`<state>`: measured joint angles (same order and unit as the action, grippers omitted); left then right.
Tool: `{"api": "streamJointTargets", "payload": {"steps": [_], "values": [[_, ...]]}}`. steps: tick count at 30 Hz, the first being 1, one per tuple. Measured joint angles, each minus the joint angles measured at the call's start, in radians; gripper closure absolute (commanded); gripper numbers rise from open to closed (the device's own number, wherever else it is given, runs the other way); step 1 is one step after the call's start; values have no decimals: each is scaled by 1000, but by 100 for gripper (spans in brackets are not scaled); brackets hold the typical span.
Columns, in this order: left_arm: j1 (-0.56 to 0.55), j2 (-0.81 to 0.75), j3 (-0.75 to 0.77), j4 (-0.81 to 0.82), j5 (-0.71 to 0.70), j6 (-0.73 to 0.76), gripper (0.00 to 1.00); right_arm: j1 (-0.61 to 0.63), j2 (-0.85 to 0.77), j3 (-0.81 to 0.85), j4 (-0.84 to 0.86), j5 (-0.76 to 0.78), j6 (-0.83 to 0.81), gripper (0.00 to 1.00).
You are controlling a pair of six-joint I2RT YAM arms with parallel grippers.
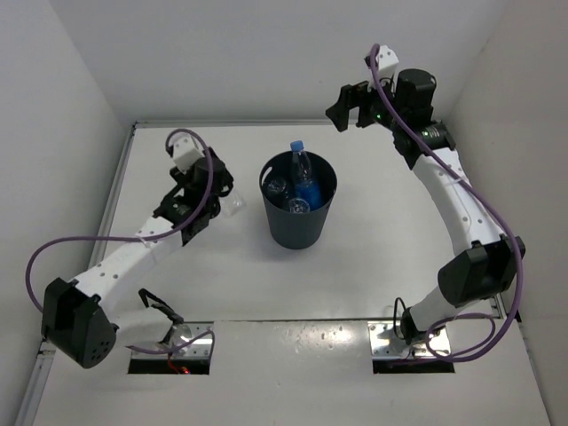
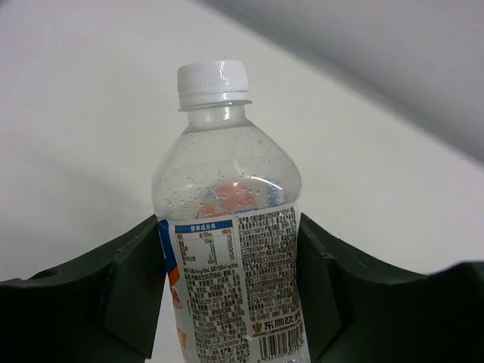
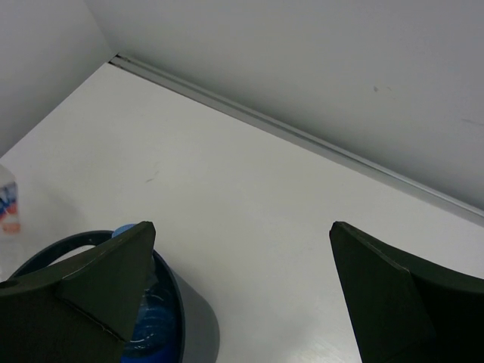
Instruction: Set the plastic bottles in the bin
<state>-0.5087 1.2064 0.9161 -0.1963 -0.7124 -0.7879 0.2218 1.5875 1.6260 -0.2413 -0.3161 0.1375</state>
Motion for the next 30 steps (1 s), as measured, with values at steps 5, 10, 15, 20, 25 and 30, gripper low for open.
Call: {"api": "streamJointTargets", "payload": {"steps": [5,10,15,20,25,30], "values": [[0,-14,212,34,-100,129,36,-2,0,-20,0,0,7,0],[-28,-10,341,166,-76,286,39,-13,0,-38,0,2,31,0],[-175,119,521,274,14,413,39,-63,0,-42,0,0,90,0],[-302,259,575,321,73,482,39,-112,0,-42,0,-3,129,0],[-330,309,512,319,92,505,39,-130,-1,-46,-1,-4,136,0],[-335,308,412,364,84,512,39,-138,-3,-59,-6,-7,137,0]]}}
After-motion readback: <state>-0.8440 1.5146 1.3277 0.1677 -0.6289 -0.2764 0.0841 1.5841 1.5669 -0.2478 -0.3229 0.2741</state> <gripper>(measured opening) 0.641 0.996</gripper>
